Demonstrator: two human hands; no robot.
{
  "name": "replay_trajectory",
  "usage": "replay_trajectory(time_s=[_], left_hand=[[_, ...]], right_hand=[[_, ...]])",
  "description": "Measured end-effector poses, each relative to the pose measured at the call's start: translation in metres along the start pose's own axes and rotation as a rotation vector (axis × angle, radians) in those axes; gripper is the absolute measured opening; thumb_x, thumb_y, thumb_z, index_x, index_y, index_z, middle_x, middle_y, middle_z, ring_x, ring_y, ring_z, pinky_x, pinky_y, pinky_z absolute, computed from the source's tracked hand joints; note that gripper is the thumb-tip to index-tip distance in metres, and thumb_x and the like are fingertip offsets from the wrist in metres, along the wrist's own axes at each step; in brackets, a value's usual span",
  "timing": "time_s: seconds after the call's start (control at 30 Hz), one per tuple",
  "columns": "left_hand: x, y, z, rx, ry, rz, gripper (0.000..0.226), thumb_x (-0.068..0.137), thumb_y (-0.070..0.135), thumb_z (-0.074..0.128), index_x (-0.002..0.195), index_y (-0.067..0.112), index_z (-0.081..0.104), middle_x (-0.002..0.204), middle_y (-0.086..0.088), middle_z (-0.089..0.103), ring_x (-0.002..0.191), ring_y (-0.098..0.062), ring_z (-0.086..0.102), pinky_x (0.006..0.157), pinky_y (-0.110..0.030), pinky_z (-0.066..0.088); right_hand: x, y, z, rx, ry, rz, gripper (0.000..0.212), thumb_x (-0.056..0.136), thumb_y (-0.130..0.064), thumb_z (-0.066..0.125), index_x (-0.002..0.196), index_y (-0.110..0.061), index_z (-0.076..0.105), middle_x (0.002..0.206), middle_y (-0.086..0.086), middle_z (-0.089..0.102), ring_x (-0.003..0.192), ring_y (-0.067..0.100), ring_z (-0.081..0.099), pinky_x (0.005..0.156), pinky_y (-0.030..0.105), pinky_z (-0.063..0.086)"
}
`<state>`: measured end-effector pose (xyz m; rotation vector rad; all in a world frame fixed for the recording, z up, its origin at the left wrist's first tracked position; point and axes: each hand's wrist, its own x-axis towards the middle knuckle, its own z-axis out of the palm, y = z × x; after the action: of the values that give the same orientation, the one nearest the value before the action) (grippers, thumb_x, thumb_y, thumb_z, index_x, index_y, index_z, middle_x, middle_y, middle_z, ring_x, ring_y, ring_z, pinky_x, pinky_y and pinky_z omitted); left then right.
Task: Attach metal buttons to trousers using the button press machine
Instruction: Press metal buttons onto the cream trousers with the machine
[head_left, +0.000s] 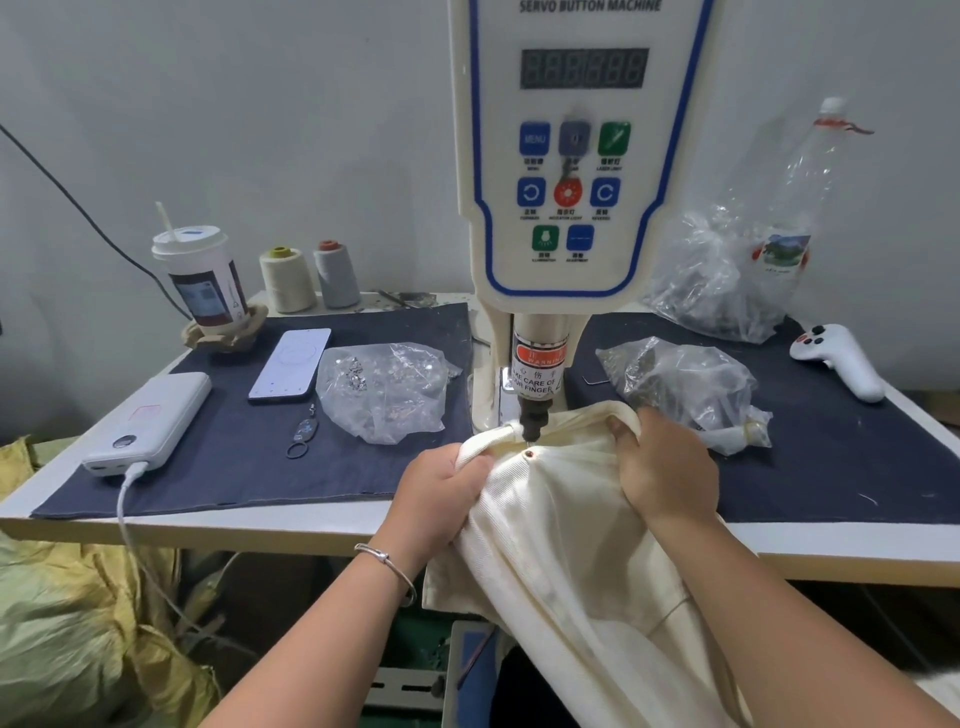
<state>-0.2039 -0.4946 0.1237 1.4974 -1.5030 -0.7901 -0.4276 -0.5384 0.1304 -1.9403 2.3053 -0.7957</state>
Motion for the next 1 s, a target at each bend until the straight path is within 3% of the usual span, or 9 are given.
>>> replay_trajectory(time_s=[0.3, 0.43, 0.5, 0.57, 0.63, 0.7, 0.8, 0.87, 1.0], left_hand=[[-0.003, 0.005, 0.0, -0.08, 0.003, -0.036, 0.035, 0.077, 0.043, 0.053, 0.052, 0.022, 0.041, 0.053, 0.009, 0.041, 0.053, -0.009, 0.037, 0.058, -0.03, 0.033], [-0.007, 0.015, -0.006, -0.21, 0.064, -0.042, 0.034, 0.078, 0.042, 0.055, 0.057, 0.019, 0.042, 0.056, 0.004, 0.041, 0.055, -0.012, 0.037, 0.058, -0.03, 0.032], [-0.009, 0.02, -0.011, -0.284, 0.082, -0.081, 0.031, 0.077, 0.043, 0.056, 0.056, 0.021, 0.048, 0.056, 0.004, 0.045, 0.055, -0.012, 0.041, 0.058, -0.03, 0.035], [-0.013, 0.026, -0.016, -0.357, 0.06, -0.161, 0.033, 0.076, 0.045, 0.059, 0.062, 0.015, 0.063, 0.061, 0.001, 0.055, 0.059, -0.013, 0.049, 0.06, -0.031, 0.039], [-0.016, 0.028, -0.019, -0.387, 0.037, -0.286, 0.039, 0.079, 0.041, 0.063, 0.08, 0.003, 0.071, 0.069, -0.004, 0.063, 0.064, -0.016, 0.056, 0.062, -0.03, 0.042], [-0.021, 0.03, -0.024, -0.387, -0.002, -0.405, 0.029, 0.08, 0.034, 0.066, 0.079, 0.005, 0.071, 0.066, -0.003, 0.064, 0.058, -0.013, 0.057, 0.054, -0.024, 0.042], [-0.039, 0.024, -0.031, -0.43, -0.127, -0.479, 0.029, 0.07, 0.031, 0.067, 0.081, 0.006, 0.074, 0.072, -0.008, 0.065, 0.065, -0.018, 0.059, 0.056, -0.024, 0.04], [-0.056, 0.016, -0.042, -0.454, -0.242, -0.463, 0.026, 0.076, 0.025, 0.064, 0.082, 0.001, 0.073, 0.072, -0.01, 0.066, 0.061, -0.02, 0.059, 0.052, -0.022, 0.041], [-0.067, 0.019, -0.062, -0.313, -0.514, -0.505, 0.031, 0.062, 0.028, 0.07, 0.084, 0.007, 0.069, 0.079, -0.013, 0.062, 0.067, -0.024, 0.056, 0.053, -0.027, 0.041]], right_hand=[[-0.003, -0.004, -0.01, 0.127, -0.006, 0.064, 0.036, 0.098, -0.046, 0.042, 0.093, -0.012, 0.055, 0.094, 0.008, 0.062, 0.094, 0.034, 0.057, 0.07, 0.036, 0.036], [0.005, -0.017, -0.049, 0.526, -0.059, 0.082, 0.03, 0.09, -0.029, 0.058, 0.064, -0.015, 0.055, 0.068, -0.001, 0.056, 0.072, 0.025, 0.053, 0.058, 0.028, 0.037], [0.011, -0.024, -0.079, 0.812, -0.213, 0.203, 0.022, 0.084, -0.023, 0.07, 0.065, -0.013, 0.064, 0.062, 0.0, 0.064, 0.063, 0.021, 0.059, 0.047, 0.019, 0.042], [0.011, -0.028, -0.101, 1.02, -0.503, 0.372, 0.014, 0.083, -0.019, 0.073, 0.084, -0.005, 0.07, 0.072, 0.01, 0.073, 0.061, 0.023, 0.07, 0.047, 0.022, 0.051], [0.005, -0.027, -0.109, 1.007, -0.749, 0.471, 0.013, 0.089, -0.014, 0.063, 0.091, -0.001, 0.067, 0.069, 0.014, 0.072, 0.054, 0.023, 0.069, 0.045, 0.027, 0.054], [-0.005, -0.023, -0.103, 0.937, -0.894, 0.541, 0.015, 0.092, -0.01, 0.055, 0.086, 0.0, 0.065, 0.063, 0.015, 0.068, 0.048, 0.024, 0.065, 0.044, 0.027, 0.053], [-0.021, -0.019, -0.096, 0.941, -0.964, 0.58, 0.017, 0.09, -0.011, 0.056, 0.09, 0.0, 0.068, 0.073, 0.018, 0.07, 0.058, 0.027, 0.066, 0.058, 0.03, 0.055], [-0.029, -0.016, -0.096, 0.986, -0.988, 0.579, 0.019, 0.087, -0.014, 0.061, 0.096, 0.0, 0.072, 0.085, 0.019, 0.071, 0.07, 0.03, 0.068, 0.07, 0.034, 0.056], [-0.04, -0.019, -0.099, 0.963, -1.065, 0.536, 0.019, 0.087, -0.014, 0.064, 0.097, -0.002, 0.074, 0.089, 0.019, 0.072, 0.072, 0.03, 0.07, 0.07, 0.038, 0.059]])
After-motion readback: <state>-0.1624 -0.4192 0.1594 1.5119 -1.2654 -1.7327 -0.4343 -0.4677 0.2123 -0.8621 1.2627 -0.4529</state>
